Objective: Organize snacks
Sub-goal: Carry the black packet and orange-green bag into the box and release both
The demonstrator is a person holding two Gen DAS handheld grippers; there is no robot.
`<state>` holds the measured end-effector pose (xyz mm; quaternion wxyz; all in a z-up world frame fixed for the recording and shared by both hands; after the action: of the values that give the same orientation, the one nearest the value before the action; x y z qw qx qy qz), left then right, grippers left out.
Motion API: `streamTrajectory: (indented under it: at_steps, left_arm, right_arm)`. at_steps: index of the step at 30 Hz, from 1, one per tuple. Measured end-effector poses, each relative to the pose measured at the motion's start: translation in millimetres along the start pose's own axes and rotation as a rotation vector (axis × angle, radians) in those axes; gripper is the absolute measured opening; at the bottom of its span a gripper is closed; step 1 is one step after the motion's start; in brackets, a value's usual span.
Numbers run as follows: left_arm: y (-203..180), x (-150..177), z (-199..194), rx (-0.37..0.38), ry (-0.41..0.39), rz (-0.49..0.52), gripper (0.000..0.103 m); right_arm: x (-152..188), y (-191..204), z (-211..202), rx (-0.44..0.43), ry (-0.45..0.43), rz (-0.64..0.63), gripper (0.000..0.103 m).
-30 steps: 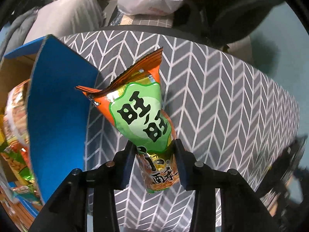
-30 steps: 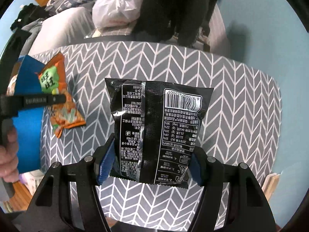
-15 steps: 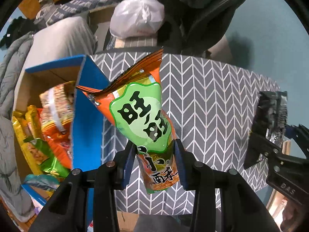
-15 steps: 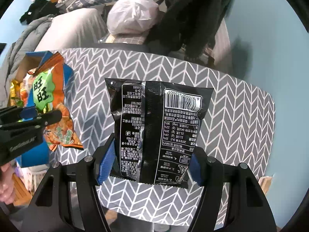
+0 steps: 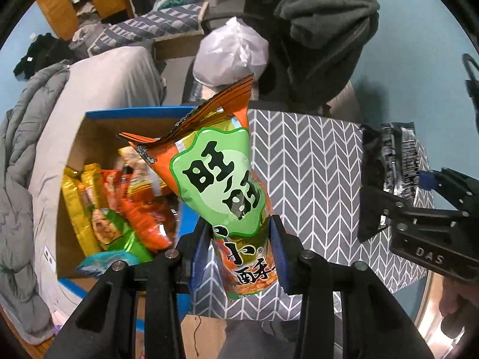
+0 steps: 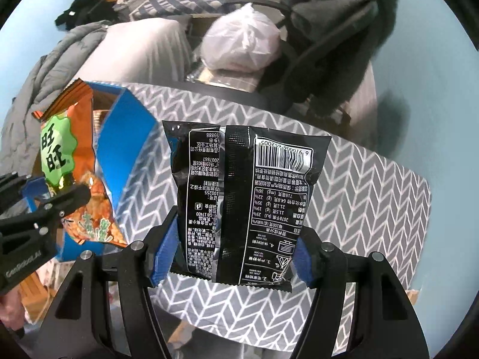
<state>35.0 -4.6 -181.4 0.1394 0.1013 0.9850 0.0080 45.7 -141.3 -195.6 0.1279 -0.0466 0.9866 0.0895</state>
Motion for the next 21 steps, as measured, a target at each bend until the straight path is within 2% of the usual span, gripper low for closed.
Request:
streamTrajectory:
  at_steps: [3, 7, 12, 21]
  left_arm:
    - [15, 3, -11, -0.001, -0.014, -0.025, 0.04]
    - [35, 4, -8, 0.01, -0.018, -0.08, 0.04]
    - [66, 7, -8, -0.011, -0.023, -0.133, 0.039]
    - [141, 8, -8, -0.042, -0.029, -0.232, 0.039]
  right_arm:
    - [-5, 17, 0, -0.022, -0.001, -0.02, 0.067]
    - [-13, 42, 2, -0.052, -0.003, -0.052, 0.067]
    - [-23, 69, 6, -0.082, 0.0, -0.097, 0.067]
    - [-44, 125, 16, -0.135, 0.0, -0.162, 0.067]
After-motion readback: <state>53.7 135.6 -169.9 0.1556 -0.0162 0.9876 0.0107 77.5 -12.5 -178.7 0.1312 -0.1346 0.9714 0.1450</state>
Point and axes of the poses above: each gripper's, at about its wrist camera, not at the fingertips, and z roughly the way its jaws point, y to its left, x to its underside, the point moved 8 cm from there along z, roughly the way its jaws point, and after that the axes turned 7 degrees about z, right-handed, at the moved point
